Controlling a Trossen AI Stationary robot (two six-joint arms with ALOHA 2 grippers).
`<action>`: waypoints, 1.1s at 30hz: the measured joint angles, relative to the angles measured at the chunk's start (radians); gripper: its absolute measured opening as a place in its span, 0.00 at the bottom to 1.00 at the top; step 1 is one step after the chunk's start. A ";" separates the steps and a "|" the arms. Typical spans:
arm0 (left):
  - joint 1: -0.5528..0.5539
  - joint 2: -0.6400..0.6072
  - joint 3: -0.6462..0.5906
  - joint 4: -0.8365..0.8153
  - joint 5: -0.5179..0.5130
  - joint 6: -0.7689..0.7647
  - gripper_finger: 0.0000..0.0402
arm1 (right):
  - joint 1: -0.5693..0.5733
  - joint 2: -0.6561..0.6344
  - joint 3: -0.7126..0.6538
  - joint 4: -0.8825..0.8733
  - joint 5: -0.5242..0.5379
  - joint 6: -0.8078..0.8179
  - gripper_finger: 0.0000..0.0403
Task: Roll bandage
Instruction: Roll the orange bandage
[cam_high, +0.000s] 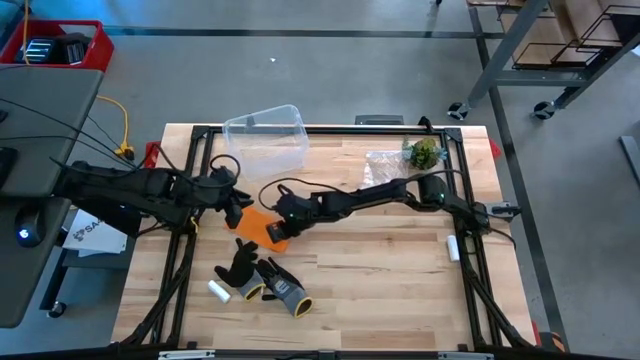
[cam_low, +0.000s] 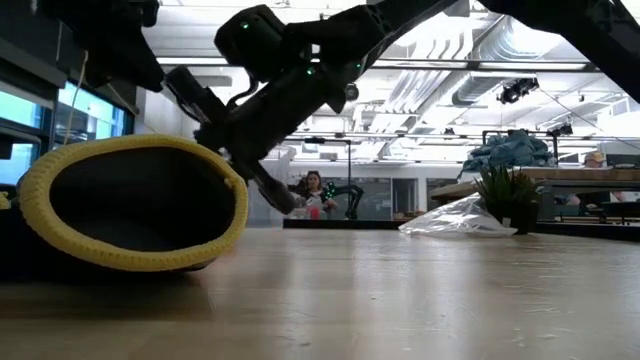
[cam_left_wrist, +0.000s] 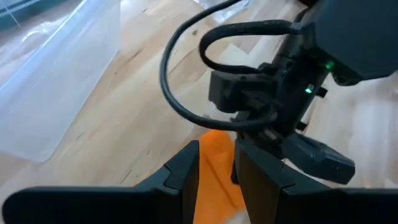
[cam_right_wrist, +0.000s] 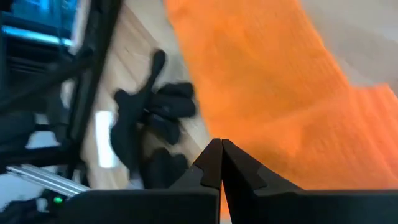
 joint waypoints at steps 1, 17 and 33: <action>0.000 0.002 0.000 -0.001 0.000 0.000 0.25 | 0.000 0.000 0.000 -0.020 0.002 -0.009 0.00; 0.000 0.015 -0.001 0.001 -0.024 -0.005 0.25 | -0.008 -0.015 0.006 -0.250 -0.088 -0.163 0.00; 0.000 0.015 -0.001 -0.020 -0.045 -0.008 0.25 | -0.060 -0.023 0.034 -0.112 -0.027 -0.173 0.00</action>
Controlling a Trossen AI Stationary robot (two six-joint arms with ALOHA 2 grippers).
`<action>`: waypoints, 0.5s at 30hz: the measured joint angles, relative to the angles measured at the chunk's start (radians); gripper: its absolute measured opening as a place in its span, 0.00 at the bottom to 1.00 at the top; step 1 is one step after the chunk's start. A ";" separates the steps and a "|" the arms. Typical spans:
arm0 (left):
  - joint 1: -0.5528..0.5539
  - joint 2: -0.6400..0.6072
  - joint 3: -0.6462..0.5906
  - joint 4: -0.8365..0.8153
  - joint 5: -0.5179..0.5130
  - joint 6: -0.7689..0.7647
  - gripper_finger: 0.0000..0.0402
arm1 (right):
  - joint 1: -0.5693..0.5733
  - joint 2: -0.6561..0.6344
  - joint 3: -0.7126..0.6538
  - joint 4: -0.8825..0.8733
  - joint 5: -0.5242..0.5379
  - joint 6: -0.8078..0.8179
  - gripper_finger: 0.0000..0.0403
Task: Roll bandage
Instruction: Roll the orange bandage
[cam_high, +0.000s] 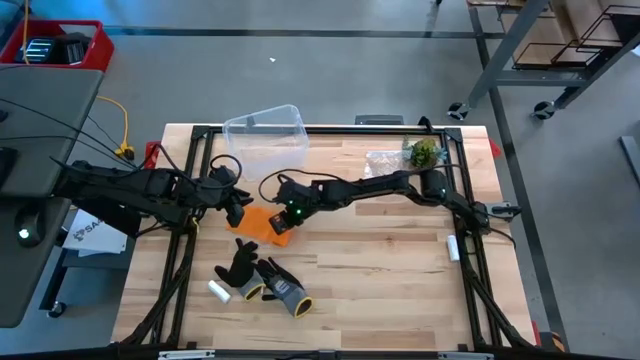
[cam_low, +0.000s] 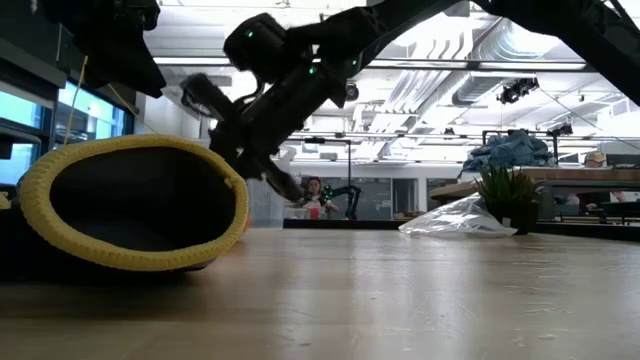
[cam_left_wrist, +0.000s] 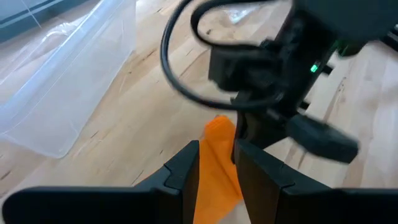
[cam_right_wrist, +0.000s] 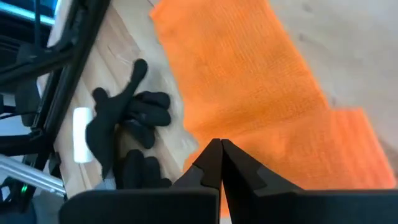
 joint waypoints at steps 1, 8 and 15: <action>0.000 0.000 0.000 -0.001 0.001 0.000 0.25 | -0.002 -0.011 0.000 -0.007 0.000 -0.011 0.00; 0.000 0.000 0.000 -0.002 0.008 0.000 0.25 | -0.001 -0.079 0.001 -0.167 0.030 0.075 0.02; 0.000 0.000 0.000 -0.015 0.080 0.007 0.25 | 0.056 -0.060 -0.020 -0.212 0.104 0.305 0.27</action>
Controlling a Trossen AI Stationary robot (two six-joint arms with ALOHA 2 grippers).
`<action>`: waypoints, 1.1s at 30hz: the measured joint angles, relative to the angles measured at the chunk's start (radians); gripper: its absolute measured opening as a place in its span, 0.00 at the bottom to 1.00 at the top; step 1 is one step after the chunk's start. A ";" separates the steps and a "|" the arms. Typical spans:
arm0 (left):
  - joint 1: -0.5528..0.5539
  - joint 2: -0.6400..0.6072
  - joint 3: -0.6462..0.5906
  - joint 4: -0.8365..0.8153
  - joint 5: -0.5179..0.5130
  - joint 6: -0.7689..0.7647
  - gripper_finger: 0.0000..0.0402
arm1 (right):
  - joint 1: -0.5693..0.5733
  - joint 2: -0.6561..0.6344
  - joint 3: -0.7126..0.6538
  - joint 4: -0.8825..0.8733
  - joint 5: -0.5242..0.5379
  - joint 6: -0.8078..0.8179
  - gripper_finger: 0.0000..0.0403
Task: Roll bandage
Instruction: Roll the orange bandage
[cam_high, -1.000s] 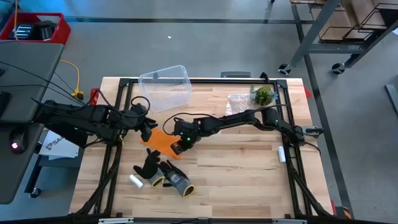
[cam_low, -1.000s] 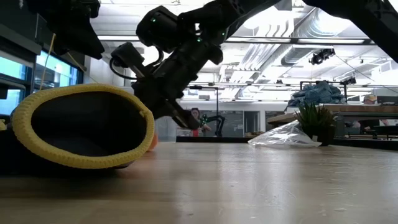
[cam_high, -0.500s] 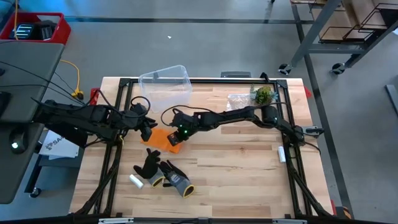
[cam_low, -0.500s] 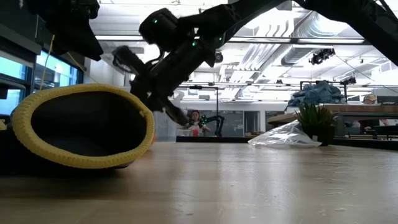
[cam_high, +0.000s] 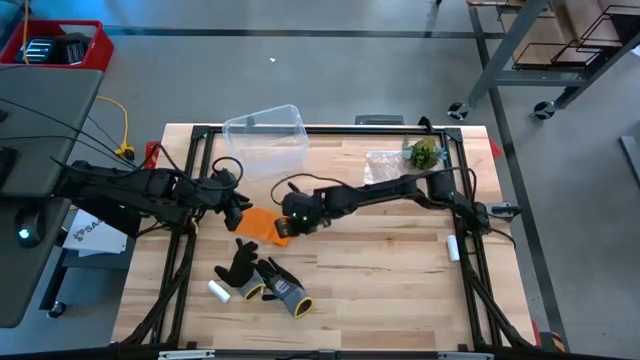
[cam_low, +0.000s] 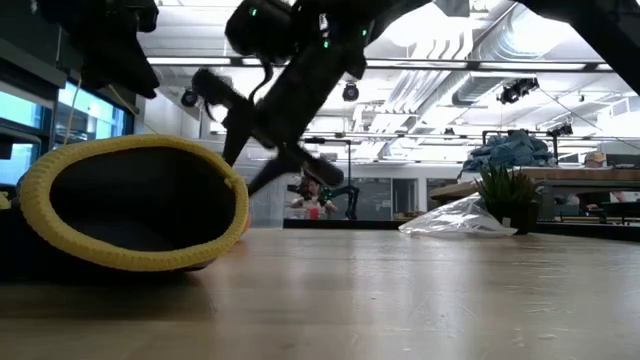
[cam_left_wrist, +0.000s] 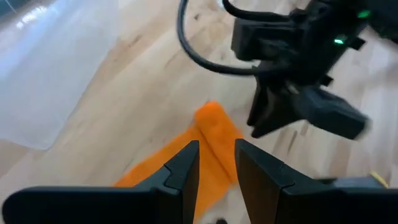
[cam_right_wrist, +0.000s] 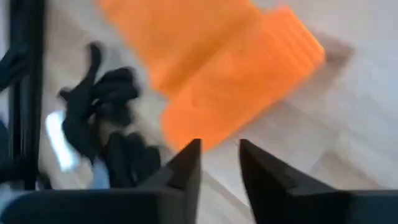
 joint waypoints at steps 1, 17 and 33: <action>0.000 0.000 0.000 -0.005 0.011 0.000 0.25 | 0.001 0.006 -0.002 0.007 0.010 0.062 0.33; 0.000 0.000 -0.001 -0.046 0.091 -0.020 0.25 | -0.012 0.077 -0.002 0.129 -0.012 0.350 0.59; 0.000 0.000 -0.001 -0.066 0.064 -0.025 0.25 | -0.024 0.081 0.001 0.094 0.021 0.335 0.21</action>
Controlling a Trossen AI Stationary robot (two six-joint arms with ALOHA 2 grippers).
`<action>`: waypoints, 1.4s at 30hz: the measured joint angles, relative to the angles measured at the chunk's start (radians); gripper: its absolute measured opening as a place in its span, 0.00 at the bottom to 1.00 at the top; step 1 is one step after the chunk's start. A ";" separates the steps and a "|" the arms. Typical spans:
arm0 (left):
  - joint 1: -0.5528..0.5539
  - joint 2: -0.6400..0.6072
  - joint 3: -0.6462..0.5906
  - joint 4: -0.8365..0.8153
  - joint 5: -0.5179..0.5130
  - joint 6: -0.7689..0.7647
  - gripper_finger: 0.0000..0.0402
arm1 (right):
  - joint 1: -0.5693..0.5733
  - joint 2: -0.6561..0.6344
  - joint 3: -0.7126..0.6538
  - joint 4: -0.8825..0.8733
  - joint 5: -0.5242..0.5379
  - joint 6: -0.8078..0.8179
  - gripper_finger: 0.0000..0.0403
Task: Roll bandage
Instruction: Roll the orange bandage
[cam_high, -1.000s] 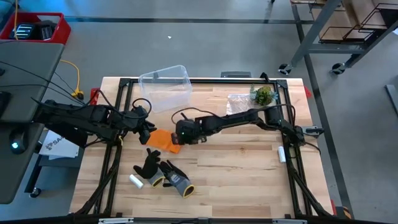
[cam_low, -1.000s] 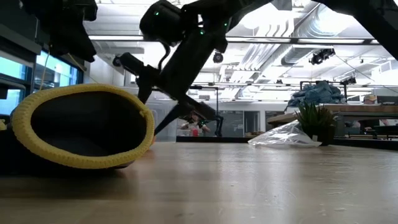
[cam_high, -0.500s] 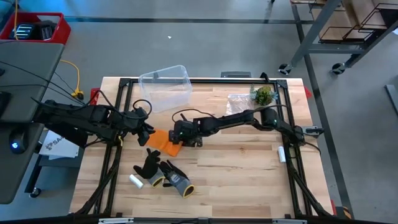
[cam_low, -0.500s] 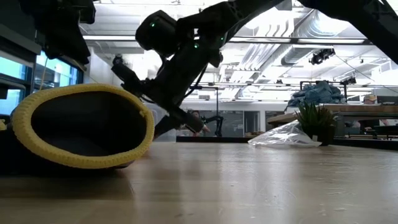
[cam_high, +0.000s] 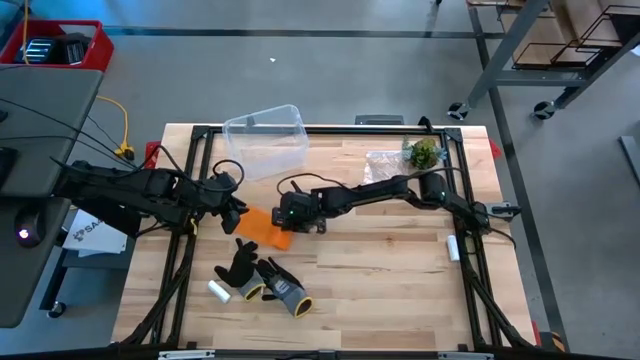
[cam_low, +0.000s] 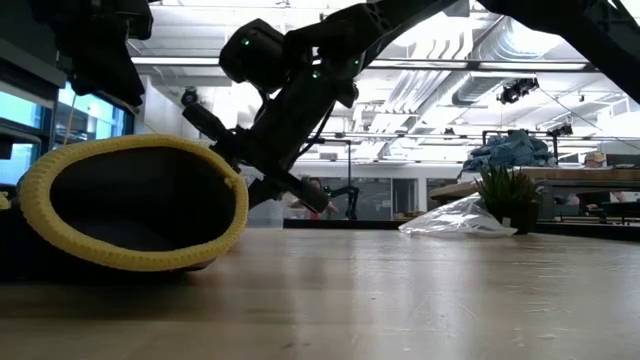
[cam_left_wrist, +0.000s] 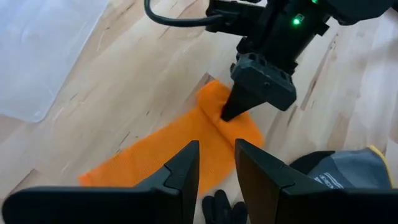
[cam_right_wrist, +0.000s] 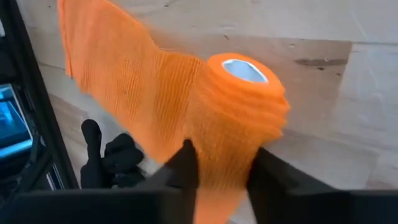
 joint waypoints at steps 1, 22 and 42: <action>0.000 0.000 0.000 0.000 -0.001 0.000 0.25 | -0.001 0.000 0.000 -0.001 0.003 -0.010 0.16; 0.000 0.005 -0.143 0.169 -0.006 -0.141 0.25 | -0.025 -0.094 -0.002 -0.591 0.047 -0.567 0.05; 0.000 0.057 -0.256 0.382 0.066 -0.195 0.25 | -0.095 -0.377 -0.424 -0.499 0.038 -0.405 0.05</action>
